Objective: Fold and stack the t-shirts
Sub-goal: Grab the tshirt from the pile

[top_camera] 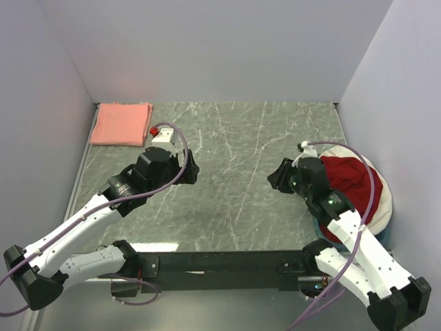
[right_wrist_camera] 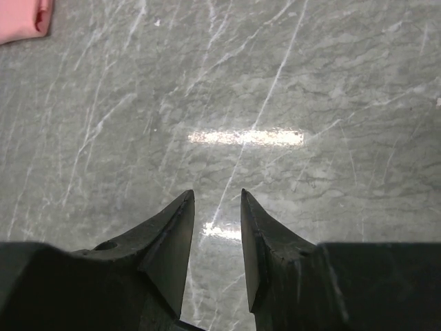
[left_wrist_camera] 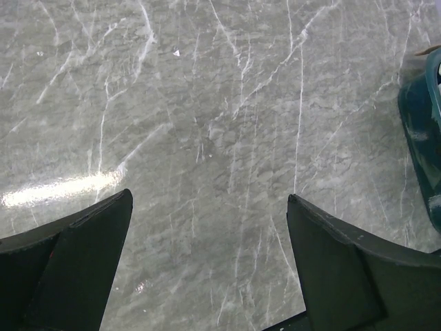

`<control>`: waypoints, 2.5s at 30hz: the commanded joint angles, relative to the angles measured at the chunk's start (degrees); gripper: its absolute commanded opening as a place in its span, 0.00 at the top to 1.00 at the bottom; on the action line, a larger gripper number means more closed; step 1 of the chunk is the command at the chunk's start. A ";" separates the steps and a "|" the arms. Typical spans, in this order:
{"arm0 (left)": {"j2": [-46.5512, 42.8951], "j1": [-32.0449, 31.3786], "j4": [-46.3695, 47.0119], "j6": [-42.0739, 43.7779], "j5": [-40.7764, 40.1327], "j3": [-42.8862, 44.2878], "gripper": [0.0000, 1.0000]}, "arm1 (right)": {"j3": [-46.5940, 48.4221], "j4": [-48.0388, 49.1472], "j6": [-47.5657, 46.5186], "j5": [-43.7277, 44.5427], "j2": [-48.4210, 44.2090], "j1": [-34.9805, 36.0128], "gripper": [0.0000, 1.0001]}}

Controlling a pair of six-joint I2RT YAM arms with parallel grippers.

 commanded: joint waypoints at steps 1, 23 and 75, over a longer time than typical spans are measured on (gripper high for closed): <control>-1.91 0.49 1.33 0.75 0.43 -0.61 0.01 | 1.87 -0.58 0.90 2.71 0.77 0.29 0.60; -2.70 2.86 2.30 0.22 4.29 -1.93 0.01 | 12.93 -11.39 4.24 17.46 8.75 -1.63 0.58; -3.67 5.93 4.41 -0.57 9.92 -2.90 0.01 | 49.93 -14.12 6.52 -1.77 13.25 -24.60 1.00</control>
